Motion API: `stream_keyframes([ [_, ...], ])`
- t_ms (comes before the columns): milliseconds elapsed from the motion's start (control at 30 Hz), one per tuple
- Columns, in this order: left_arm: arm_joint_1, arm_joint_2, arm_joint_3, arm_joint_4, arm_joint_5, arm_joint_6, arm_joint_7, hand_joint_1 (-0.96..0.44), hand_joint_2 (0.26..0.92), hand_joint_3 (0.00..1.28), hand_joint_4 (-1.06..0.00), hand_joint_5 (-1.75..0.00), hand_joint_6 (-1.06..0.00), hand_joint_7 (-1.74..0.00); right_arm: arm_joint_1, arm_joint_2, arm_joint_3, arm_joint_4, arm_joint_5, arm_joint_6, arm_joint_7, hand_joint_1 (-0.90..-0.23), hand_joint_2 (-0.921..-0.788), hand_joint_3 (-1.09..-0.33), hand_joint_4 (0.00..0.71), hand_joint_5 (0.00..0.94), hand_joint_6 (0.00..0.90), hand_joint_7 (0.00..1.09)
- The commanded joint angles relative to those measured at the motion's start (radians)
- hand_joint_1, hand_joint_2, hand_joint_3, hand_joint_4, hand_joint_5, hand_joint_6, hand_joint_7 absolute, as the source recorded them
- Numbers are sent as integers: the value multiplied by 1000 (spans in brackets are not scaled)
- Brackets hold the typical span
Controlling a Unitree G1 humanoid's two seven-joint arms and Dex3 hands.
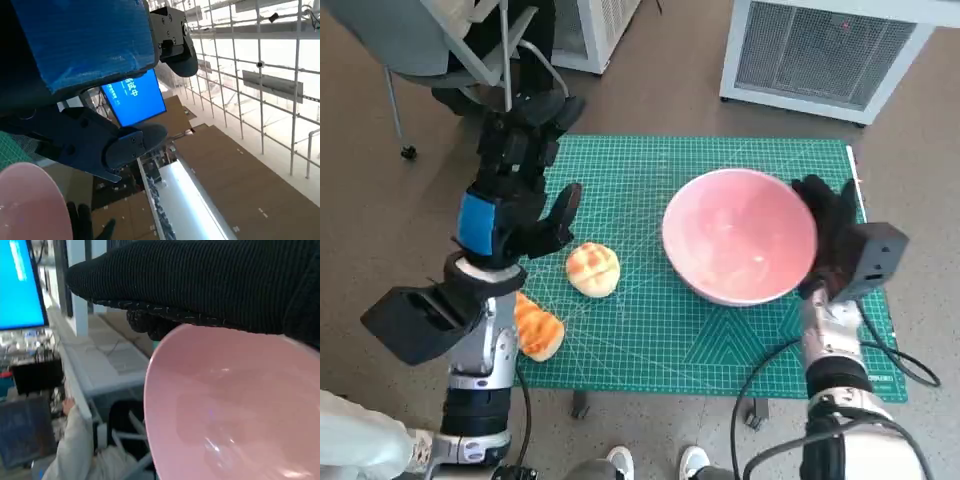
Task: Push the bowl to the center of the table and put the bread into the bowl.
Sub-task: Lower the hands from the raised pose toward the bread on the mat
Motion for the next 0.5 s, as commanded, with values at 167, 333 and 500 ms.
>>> stream_keyframes([
  [167, 33, 17, 22, -42, -15, 20, 12, -266, 759, 703, 1, -658, 1, -895, -26, 45, 17, 21, -11, 30, -1, -494, -921, -809, 273, 3, 45, 499],
  [333, 44, 27, 32, -51, -10, 22, 16, -269, 761, 697, 1, -663, 1, -898, -40, 61, 28, 25, -18, 40, -7, -497, -921, -810, 272, 2, 46, 500],
  [500, 53, 49, 44, -64, -20, 38, 10, -271, 762, 693, 1, -661, 1, -898, -51, 60, 32, 25, -16, 46, -4, -495, -921, -814, 265, 0, 47, 501],
])
